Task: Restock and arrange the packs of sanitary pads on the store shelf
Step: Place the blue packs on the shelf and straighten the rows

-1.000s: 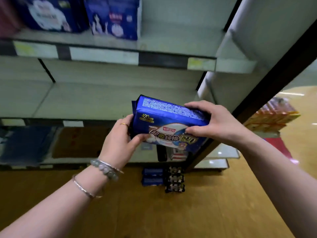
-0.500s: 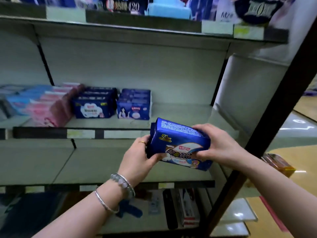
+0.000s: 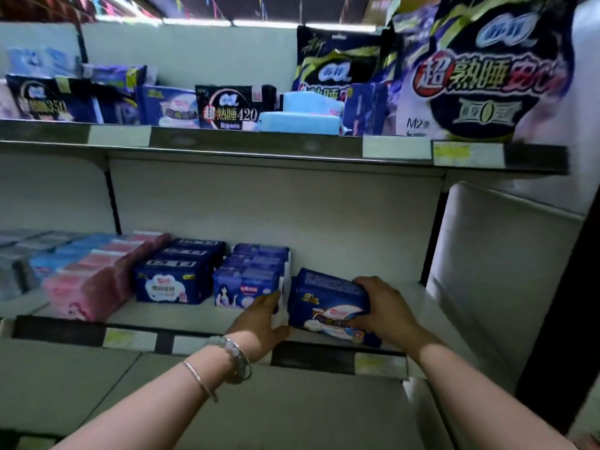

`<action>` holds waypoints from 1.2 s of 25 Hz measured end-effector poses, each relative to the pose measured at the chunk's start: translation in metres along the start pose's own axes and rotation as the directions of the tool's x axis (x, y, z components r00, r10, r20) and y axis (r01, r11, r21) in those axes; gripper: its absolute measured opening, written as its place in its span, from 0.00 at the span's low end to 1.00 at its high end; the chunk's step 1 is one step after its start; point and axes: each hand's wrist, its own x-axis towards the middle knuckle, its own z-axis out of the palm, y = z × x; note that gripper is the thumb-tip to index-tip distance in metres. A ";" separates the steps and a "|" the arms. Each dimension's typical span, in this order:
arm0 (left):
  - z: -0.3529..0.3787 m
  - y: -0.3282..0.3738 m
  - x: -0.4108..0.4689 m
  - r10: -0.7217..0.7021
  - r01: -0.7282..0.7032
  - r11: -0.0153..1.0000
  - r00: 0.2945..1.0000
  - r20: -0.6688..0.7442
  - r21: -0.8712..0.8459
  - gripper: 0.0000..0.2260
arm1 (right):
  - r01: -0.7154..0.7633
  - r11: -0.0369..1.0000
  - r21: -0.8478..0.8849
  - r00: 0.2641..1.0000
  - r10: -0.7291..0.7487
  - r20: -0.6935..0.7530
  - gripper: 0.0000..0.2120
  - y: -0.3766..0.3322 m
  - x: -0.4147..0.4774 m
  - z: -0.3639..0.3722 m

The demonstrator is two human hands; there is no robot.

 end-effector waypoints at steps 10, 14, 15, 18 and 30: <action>0.004 -0.050 0.093 -0.077 0.069 0.890 0.997 -0.001 0.451 0.35 | 0.129 0.849 -0.513 0.978 -0.022 0.209 0.40 0.010 0.061 0.051; 0.001 -0.066 0.131 -0.174 0.074 0.828 0.976 0.128 0.556 0.42 | 0.049 0.850 -0.524 0.988 0.035 0.149 0.38 0.015 0.092 0.063; 0.001 -0.068 0.137 -0.193 0.071 0.820 0.969 0.157 0.568 0.43 | 0.029 0.852 -0.523 0.988 0.054 0.142 0.38 0.019 0.102 0.064; 0.001 -0.072 0.152 -0.217 0.032 0.799 0.947 0.238 0.600 0.44 | -0.002 0.849 -0.529 0.992 0.069 0.108 0.36 0.029 0.132 0.071; 0.002 -0.066 0.169 -0.284 -0.019 0.740 0.897 0.338 0.672 0.44 | -0.037 0.833 -0.552 0.996 0.078 0.052 0.36 0.045 0.194 0.092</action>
